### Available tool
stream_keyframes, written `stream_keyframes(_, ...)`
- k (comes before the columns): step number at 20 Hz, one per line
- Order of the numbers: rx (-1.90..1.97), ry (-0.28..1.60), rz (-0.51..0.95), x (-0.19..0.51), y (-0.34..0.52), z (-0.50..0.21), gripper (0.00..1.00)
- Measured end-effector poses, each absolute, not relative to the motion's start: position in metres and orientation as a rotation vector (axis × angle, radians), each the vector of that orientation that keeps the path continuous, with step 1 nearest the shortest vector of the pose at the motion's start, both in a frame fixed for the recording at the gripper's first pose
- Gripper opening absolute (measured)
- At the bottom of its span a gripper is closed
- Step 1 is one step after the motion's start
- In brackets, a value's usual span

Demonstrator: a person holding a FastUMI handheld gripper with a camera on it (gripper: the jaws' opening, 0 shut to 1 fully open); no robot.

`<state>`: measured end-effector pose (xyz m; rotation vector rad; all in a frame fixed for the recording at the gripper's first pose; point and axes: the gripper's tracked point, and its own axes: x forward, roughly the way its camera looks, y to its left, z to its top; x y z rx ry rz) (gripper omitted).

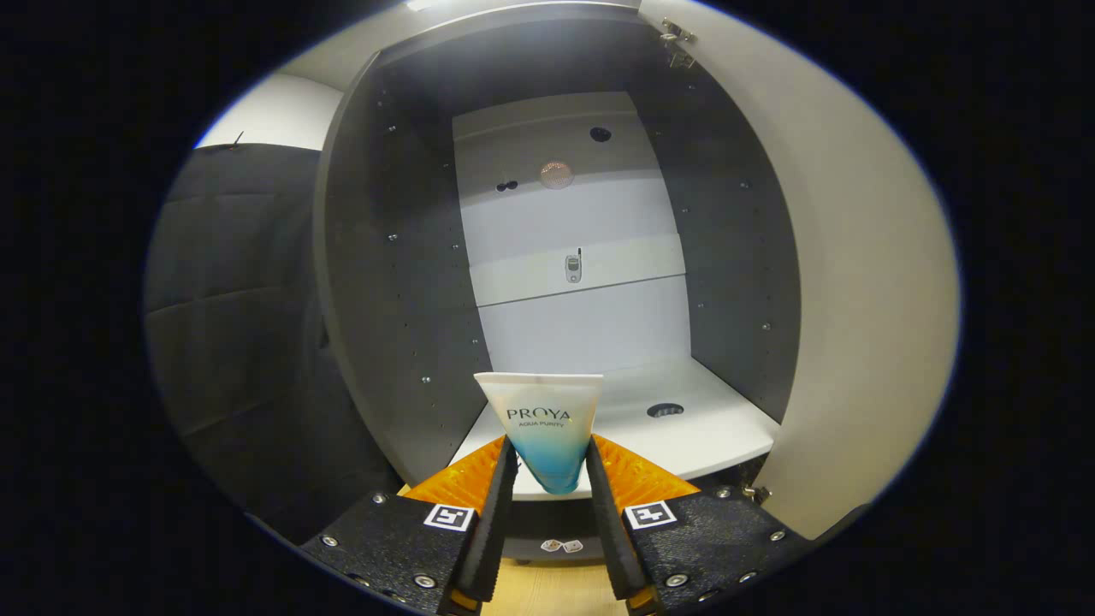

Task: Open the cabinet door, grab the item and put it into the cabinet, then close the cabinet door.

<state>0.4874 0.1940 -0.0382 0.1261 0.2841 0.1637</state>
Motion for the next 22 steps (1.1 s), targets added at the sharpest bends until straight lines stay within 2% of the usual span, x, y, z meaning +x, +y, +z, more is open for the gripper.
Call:
stream_keyframes(11, 0.059, 0.402, 0.153, 0.544, 0.204, -0.075, 0.50)
stream_keyframes(16, 0.056, 0.404, 0.155, 0.549, 0.204, -0.078, 0.55)
stream_keyframes(19, 0.055, 0.411, 0.163, 0.544, 0.203, -0.078, 0.64)
stream_keyframes(21, 0.050, 0.392, 0.155, 0.535, 0.201, -0.072, 0.77)
stream_keyframes(22, 0.049, 0.380, 0.151, 0.530, 0.199, -0.067, 0.87)
